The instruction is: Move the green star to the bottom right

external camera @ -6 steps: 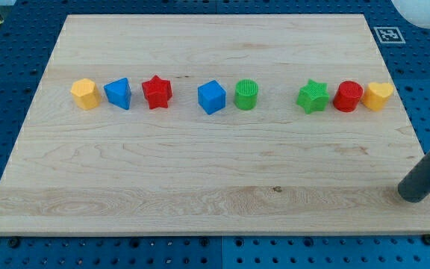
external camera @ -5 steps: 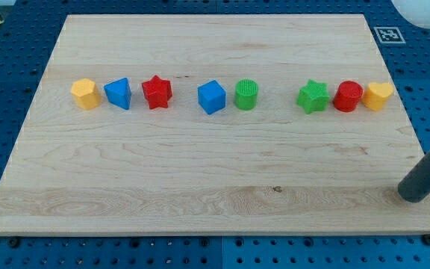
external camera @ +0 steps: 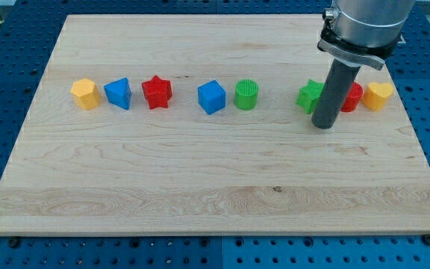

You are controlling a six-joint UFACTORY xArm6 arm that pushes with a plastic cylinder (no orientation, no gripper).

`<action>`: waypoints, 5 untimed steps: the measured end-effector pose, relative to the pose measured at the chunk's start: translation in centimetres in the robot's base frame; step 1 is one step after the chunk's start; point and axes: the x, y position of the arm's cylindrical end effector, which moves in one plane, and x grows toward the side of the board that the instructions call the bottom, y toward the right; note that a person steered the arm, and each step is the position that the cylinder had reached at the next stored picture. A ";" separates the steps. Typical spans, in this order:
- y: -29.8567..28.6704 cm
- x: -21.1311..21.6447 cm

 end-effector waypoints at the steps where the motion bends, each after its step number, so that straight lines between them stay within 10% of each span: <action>1: 0.0 0.2; 5: -4.6 1.1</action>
